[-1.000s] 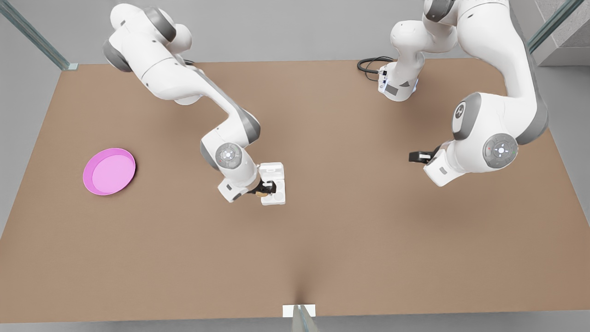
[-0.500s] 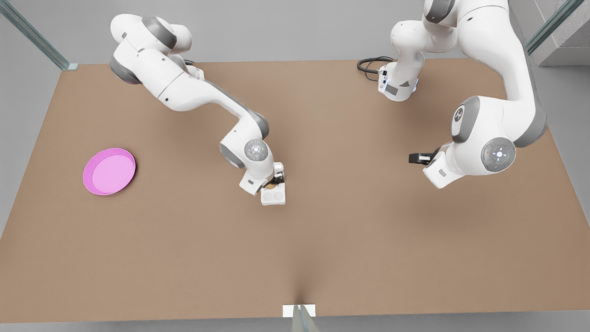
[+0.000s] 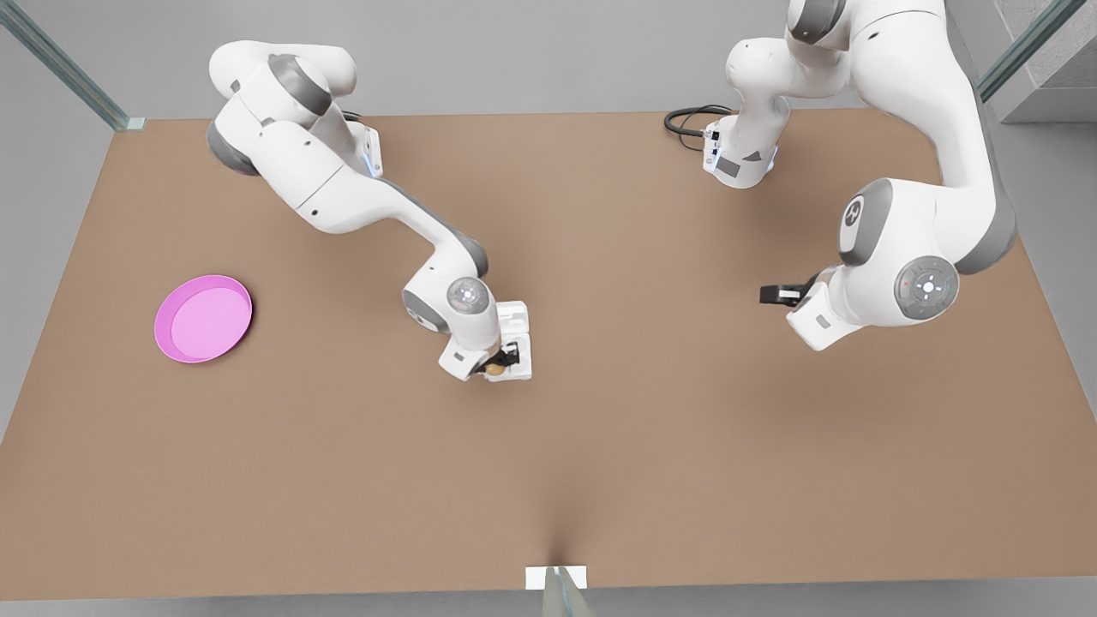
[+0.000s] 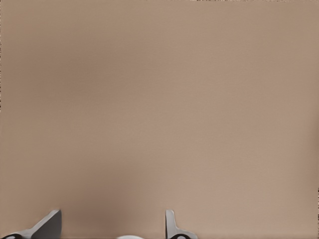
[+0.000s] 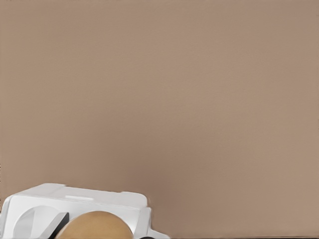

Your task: Pack egg into the box and close the box lid

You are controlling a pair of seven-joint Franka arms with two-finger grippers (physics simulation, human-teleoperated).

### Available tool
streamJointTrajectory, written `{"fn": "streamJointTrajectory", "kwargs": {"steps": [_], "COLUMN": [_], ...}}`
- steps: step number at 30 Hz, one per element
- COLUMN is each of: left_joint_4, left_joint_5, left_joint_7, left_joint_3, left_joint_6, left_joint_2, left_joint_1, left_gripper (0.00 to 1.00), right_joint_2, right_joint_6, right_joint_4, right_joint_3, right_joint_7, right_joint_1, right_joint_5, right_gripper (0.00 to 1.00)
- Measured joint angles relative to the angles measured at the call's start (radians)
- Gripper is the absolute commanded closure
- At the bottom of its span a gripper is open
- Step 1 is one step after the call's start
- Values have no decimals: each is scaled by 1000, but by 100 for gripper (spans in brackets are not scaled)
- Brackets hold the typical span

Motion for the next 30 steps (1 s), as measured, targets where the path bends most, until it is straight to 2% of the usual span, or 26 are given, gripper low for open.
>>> {"fn": "streamJointTrajectory", "kwargs": {"steps": [3,6,7,13,17,18,19,20,21,22,23,24,25,27,28,29,30], "left_joint_4": [0,9,13,14,17,35,69,90,92,92,92,92,81,17,-24,-29,-19], "left_joint_5": [0,0,0,-1,-2,-2,-3,-4,-8,-12,-19,-23,-25,-29,-30,-30,-32], "left_joint_7": [-3,-8,-11,-19,-17,-17,-17,-16,-15,-14,-13,-15,-16,-16,-23,-73,-196], "left_joint_3": [0,0,0,-1,0,0,0,1,-3,-4,-2,5,4,-1,0,-1,-2], "left_joint_6": [0,-2,-2,-3,-3,-5,-26,-29,-47,-82,-133,-147,-140,-121,-86,-66,-43], "left_joint_2": [0,-2,-2,-2,-5,-3,-5,-15,-18,-21,-26,-26,-39,-85,-92,-69,-14], "left_joint_1": [0,0,0,1,0,0,1,2,-1,1,2,1,2,-1,-47,-162,-260], "left_gripper": [0,0,0,0,0,0,0,0,0,0,0,0,0,0,19,73,79], "right_joint_2": [-5,-7,-5,-23,-202,-264,-340,-419,-477,-548,-563,-555,-553,-533,-523,-508,-479], "right_joint_6": [-47,-131,-133,-95,-200,-222,-250,-258,-364,-479,-679,-777,-826,-833,-825,-824,-823], "right_joint_4": [3,2,3,5,26,27,30,27,30,51,157,259,281,271,276,298,332], "right_joint_3": [11,35,34,34,20,-11,-73,-174,-256,-356,-434,-497,-581,-595,-579,-574,-556], "right_joint_7": [-30,-69,-61,-101,-125,-137,-143,-169,-414,-482,-527,-535,-703,-787,-788,-788,-789], "right_joint_1": [-6,-16,-14,-17,-59,-56,-50,-47,-41,-47,-52,-51,-60,-65,-74,-74,-76], "right_joint_5": [94,102,118,223,315,322,357,451,482,581,597,610,631,634,641,643,643], "right_gripper": [79,79,0,0,0,0,0,0,0,0,0,0,0,0,0,0,0]}}
